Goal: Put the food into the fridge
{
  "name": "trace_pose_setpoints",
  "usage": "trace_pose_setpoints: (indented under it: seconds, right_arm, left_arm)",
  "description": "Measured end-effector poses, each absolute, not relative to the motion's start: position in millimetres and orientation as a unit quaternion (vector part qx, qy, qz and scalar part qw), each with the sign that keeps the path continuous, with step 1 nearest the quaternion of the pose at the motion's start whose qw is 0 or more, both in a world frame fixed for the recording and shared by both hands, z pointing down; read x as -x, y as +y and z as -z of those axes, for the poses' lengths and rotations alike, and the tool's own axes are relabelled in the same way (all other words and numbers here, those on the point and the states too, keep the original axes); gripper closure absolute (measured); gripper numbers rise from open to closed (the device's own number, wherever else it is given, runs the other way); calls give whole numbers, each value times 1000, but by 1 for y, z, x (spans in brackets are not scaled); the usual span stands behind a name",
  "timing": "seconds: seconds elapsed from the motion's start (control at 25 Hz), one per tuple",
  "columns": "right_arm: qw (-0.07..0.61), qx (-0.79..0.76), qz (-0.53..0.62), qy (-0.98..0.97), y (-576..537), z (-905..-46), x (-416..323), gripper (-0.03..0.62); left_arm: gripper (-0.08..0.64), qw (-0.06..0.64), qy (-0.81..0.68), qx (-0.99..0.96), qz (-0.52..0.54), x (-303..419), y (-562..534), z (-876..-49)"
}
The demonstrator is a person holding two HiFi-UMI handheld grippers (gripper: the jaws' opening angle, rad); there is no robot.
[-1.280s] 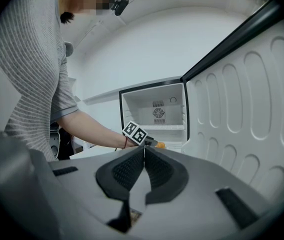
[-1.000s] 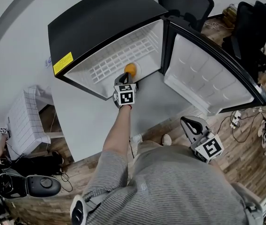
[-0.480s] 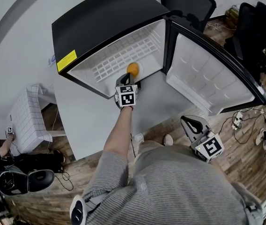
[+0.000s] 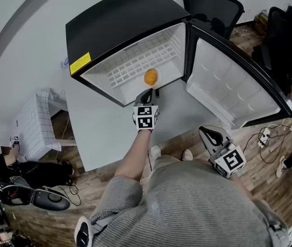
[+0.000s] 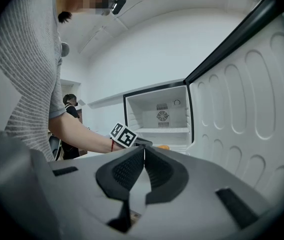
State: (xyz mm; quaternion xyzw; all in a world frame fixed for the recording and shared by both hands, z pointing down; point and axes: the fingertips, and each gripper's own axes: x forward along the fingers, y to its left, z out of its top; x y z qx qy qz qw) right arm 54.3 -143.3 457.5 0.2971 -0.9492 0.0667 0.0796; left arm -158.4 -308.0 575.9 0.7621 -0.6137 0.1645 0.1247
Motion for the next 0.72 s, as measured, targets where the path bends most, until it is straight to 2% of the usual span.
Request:
trace_pose_setpoints:
  seconds: [0.72]
  right_arm:
    - [68, -257, -63, -962, -143, -458, -51, 580]
  left_arm:
    - [548, 96, -586, -801, -82, 98, -226, -513]
